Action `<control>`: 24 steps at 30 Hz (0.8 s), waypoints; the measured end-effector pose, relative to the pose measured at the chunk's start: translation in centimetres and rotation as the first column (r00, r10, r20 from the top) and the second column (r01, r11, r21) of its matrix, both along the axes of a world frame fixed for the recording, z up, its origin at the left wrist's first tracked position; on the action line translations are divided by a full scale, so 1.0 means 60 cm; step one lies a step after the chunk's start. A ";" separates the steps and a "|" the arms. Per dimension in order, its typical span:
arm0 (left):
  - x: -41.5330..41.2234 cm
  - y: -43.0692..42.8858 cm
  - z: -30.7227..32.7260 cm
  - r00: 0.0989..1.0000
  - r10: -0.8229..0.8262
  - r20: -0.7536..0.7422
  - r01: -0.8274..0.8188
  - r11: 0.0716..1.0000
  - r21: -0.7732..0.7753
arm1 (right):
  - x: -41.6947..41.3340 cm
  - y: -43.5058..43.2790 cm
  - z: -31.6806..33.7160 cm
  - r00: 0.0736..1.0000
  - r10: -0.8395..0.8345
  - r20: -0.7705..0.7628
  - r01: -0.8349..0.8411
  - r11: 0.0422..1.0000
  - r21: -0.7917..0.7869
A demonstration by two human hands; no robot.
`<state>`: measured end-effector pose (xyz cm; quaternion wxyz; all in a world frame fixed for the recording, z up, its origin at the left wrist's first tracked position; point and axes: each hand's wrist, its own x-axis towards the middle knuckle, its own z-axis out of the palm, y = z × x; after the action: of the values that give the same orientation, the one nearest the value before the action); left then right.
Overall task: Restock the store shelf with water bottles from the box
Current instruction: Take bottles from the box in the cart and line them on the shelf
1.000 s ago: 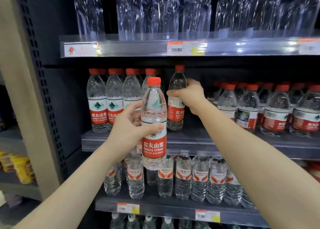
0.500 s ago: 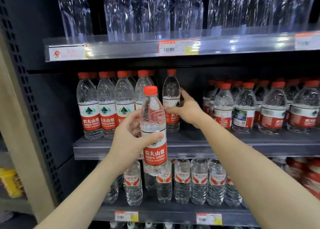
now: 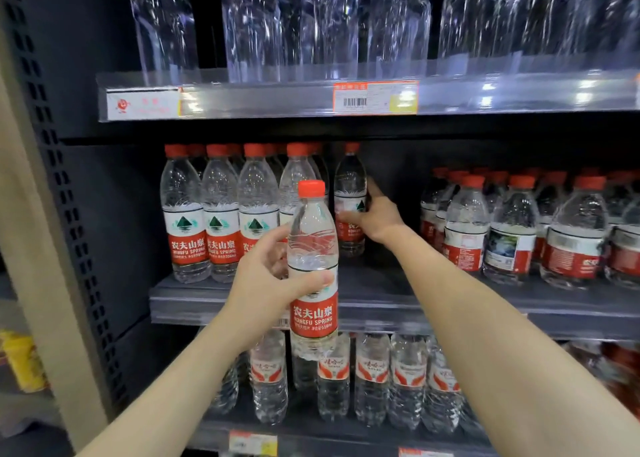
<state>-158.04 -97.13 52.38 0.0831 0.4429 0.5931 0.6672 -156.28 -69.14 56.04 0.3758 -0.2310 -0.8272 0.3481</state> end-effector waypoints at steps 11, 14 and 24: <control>0.002 0.011 -0.005 1.000 -0.013 -0.015 0.012 0.999 -0.038 | -0.018 0.021 -0.009 0.999 0.024 -0.037 -0.026 0.999 -0.036; 0.002 0.007 -0.006 1.000 -0.017 -0.017 0.017 0.999 -0.046 | -0.024 0.024 -0.008 0.999 0.026 -0.041 -0.029 0.997 -0.069; 0.003 0.010 -0.002 0.999 -0.033 -0.020 0.032 0.997 -0.075 | 0.051 -0.074 -0.009 0.983 -0.178 -0.042 0.159 0.945 -0.284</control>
<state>-157.83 -96.54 52.23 0.1040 0.4563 0.6110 0.6385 -153.21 -73.61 55.51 0.3953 -0.3397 -0.7339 0.4356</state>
